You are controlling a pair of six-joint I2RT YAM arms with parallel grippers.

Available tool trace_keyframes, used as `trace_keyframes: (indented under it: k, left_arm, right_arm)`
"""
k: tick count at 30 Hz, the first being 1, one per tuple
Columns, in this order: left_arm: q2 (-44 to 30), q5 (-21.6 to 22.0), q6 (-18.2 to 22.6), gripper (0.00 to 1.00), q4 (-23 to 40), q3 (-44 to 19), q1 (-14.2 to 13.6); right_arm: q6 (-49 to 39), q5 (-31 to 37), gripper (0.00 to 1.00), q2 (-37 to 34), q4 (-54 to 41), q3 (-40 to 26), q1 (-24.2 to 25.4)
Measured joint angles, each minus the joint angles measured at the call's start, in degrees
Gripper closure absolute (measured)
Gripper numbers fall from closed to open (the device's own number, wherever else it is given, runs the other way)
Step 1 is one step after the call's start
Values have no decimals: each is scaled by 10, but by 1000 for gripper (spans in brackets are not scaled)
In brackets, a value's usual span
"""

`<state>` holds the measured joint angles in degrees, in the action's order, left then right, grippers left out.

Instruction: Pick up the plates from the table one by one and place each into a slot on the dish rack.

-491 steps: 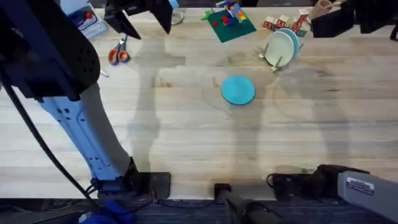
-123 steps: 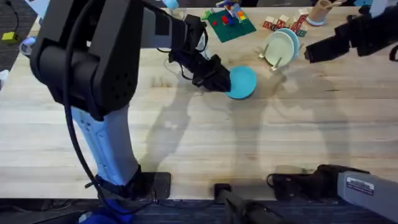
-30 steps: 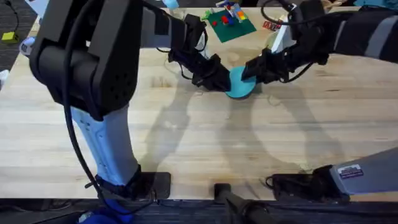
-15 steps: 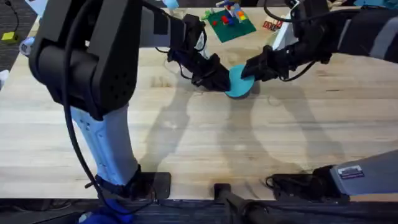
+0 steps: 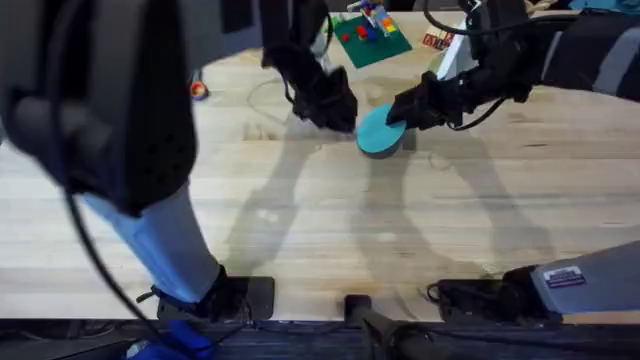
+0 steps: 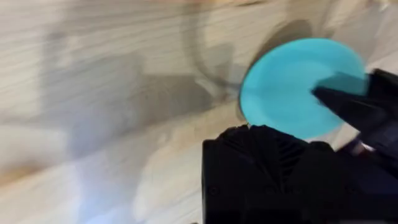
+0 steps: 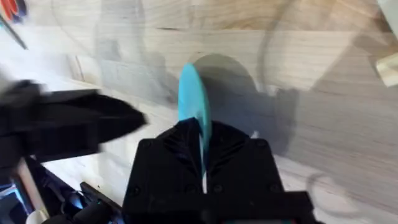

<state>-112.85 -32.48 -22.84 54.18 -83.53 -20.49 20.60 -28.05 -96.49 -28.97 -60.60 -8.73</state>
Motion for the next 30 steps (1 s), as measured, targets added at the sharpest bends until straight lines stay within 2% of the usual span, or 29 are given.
trace_keyframes:
  k: [6, 12, 17, 18, 21, 22, 24, 25, 26, 30]
  left_arm:
    - [68, 88, 1, 961, 69, -41, 21]
    - [96, 205, 1, 961, 141, -68, 29]
    - [96, 256, 2, 958, 162, -91, 29]
    - [96, 262, 4, 927, 161, -95, 28]
    - [97, 271, 7, 651, 161, -97, 28]
    - [96, 274, 7, 530, 161, -97, 28]
    - [96, 278, 8, 228, 161, -97, 28]
    - [97, 279, 8, 140, 161, -97, 28]
    - [96, 279, 8, 108, 161, -97, 28]
    - [96, 283, 8, 91, 161, -97, 28]
  right_arm:
    - [-1, 4, 970, 8, -2, -5, -2]
    - [-15, 32, 970, 37, -8, -13, -2]
    - [-30, 39, 970, 57, -7, -24, -2]
    - [-32, 41, 970, 59, -8, -25, -2]
    - [-41, 52, 970, 62, -9, -26, -2]
    - [-44, 57, 969, 62, -10, -26, -2]
    - [-49, 66, 969, 62, -13, -28, -2]
    - [-52, 71, 970, 63, -15, -31, -2]
    - [-57, 75, 970, 65, -16, -34, -2]
    - [-84, 86, 970, 85, -23, -60, -2]
